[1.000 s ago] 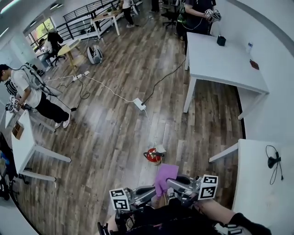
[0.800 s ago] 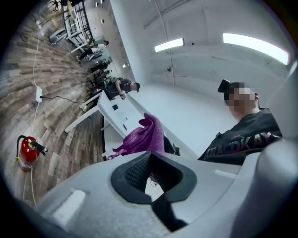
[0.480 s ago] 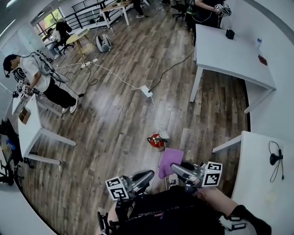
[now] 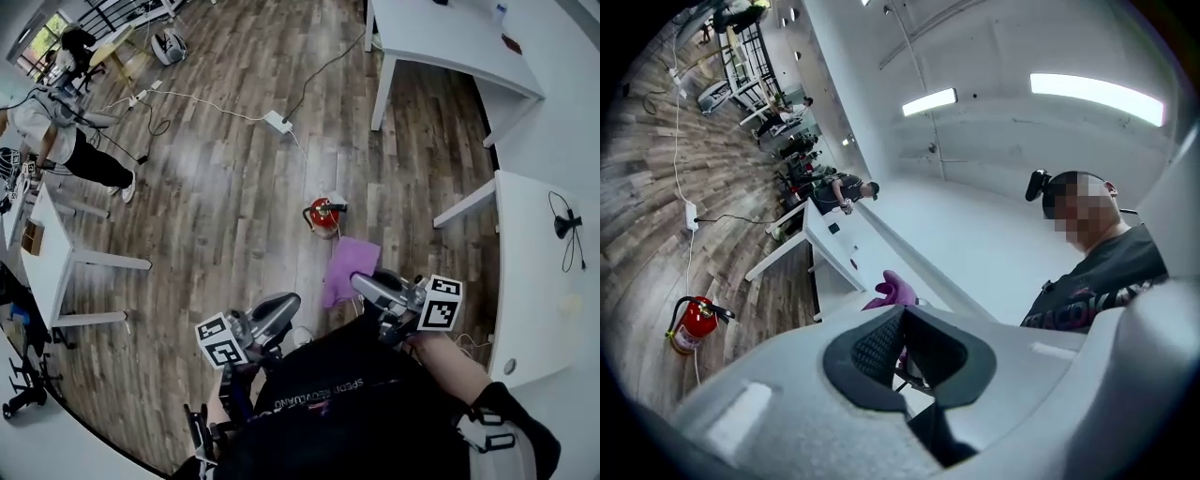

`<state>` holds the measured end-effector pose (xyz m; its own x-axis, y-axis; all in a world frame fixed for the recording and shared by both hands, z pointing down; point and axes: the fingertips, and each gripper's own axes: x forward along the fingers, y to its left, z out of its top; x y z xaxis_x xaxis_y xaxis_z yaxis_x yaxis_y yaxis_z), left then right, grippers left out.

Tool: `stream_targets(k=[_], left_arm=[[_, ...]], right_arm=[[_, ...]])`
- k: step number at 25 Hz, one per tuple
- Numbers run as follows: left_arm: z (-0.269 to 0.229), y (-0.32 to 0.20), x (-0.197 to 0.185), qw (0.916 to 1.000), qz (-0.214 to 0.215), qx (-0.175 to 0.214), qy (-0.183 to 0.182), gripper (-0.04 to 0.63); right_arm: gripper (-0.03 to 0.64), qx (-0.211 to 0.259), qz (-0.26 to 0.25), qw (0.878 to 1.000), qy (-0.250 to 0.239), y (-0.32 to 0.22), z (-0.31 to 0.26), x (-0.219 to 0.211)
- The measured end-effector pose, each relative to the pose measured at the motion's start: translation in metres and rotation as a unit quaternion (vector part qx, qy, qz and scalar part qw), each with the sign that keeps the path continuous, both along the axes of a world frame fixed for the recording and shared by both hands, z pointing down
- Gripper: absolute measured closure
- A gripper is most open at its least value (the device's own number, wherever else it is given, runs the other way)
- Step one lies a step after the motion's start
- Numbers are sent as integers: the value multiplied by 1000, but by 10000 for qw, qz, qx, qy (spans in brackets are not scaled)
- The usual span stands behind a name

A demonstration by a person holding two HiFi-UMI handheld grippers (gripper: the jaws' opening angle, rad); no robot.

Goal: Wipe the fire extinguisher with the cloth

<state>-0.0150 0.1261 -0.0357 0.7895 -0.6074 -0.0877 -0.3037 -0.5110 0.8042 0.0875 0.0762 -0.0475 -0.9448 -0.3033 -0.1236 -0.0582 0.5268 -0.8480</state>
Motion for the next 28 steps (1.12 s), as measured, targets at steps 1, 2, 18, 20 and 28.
stream_targets(k=[1,2,18,20,28], left_arm=[[0,9,-10,10000,56,-13,8,598],[0,18,-20,9999,94,-29,38,598],[18,110,-35,9927,1159,-328,4,598],[18,111,-32,9919,1231,-296,-130,598],[18,115,-29,9918,1238,-272,-174,598]], right_arm=[[561,10,68,10000,21,14,-2,-9],[560,33,119,9999,64,28,-3,-17],[560,-200,792,9943,686,165,11,-20],[560,-158,658,9946,792,169,11,-22],[560,29,167,9948,1002,175,10,-34]])
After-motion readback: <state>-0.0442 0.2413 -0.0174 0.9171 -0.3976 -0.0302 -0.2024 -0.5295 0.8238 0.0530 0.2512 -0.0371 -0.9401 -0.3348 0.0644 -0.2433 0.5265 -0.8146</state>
